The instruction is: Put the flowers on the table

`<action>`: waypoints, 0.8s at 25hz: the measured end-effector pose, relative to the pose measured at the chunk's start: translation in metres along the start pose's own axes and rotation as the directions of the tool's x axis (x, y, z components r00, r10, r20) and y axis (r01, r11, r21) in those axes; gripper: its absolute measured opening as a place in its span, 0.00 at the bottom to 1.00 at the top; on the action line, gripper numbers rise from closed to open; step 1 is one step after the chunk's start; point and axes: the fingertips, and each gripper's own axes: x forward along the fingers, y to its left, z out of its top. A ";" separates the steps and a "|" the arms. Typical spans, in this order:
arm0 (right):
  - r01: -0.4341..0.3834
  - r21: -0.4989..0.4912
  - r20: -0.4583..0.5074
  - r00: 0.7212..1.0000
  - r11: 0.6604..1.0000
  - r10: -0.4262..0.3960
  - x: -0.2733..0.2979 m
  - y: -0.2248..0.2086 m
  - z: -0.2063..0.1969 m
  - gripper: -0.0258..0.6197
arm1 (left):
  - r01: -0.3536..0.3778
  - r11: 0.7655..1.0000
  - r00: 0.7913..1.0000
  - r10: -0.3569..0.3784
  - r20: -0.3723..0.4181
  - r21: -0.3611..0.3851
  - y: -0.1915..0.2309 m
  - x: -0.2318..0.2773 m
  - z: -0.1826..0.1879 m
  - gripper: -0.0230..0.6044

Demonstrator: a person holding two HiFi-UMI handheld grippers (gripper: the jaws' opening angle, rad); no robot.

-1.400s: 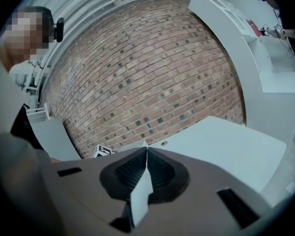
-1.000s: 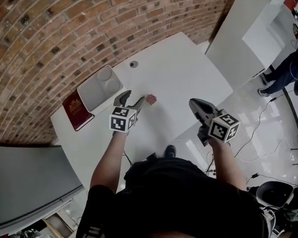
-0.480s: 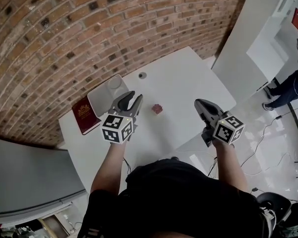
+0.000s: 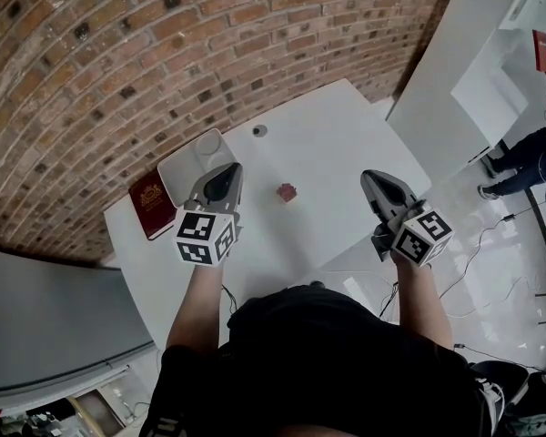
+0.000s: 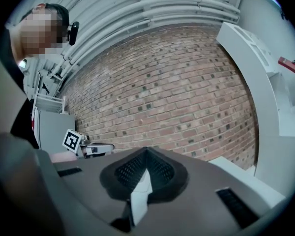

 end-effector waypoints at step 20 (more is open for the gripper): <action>-0.017 0.013 0.018 1.000 1.000 0.017 -0.012 -0.003 0.002 0.06 | -0.029 1.000 1.000 0.029 0.001 -0.008 -0.009 0.002 -0.001 0.05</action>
